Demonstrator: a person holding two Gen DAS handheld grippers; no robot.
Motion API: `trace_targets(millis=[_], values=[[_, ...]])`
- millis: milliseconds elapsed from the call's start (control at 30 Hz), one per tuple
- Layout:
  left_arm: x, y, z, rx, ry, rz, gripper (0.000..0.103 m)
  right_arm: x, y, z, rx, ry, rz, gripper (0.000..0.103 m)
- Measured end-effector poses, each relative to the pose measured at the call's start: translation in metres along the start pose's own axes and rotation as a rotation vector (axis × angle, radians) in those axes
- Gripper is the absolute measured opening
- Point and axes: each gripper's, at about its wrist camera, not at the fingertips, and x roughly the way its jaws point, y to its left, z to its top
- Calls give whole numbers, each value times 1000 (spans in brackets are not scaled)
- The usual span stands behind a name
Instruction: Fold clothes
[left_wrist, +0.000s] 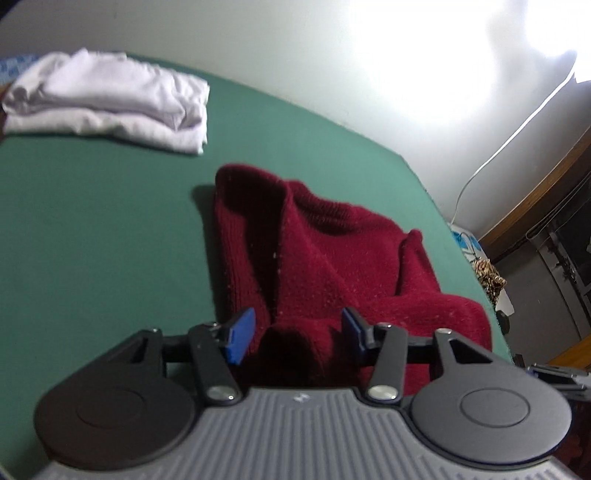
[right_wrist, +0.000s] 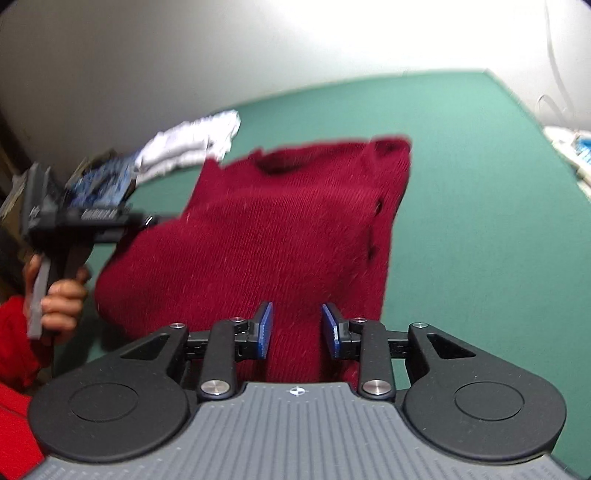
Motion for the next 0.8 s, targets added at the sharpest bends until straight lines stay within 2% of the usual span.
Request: trace_targets(millis=[33,133,167,300,333,400,433,533,600,700,767,800], values=[[-1,-1,0,3,5,0,53,-4,0,4,6,-26,10,32],[-2,-4,0,12,19,-2,79,0,6,20,-37,-82,23,33],[-3,-5,0,15,24,-2,82,5,9,25,-67,-95,2,38],[-5,-9,0,26,44,-3,82,30,2,40,-55,-95,-173,44],[1,-7,-2,18,69,4,82,35,-5,41,-11,-85,-189,45],[8,-3,-6,-17,87,0,81,38,-21,37,105,-55,-146,48],[9,-3,-6,-30,81,-7,77,39,-26,34,143,-41,-112,48],[14,-6,-4,-49,53,-9,48,45,-31,23,155,-43,-26,46],[13,-12,1,-34,23,15,39,53,-31,20,167,4,18,26],[-2,-23,5,3,-47,41,19,40,-30,23,160,56,153,19],[-14,-26,5,27,-71,63,18,25,-30,25,138,82,240,18],[-19,-27,4,38,-82,74,18,22,-33,24,139,91,230,18]])
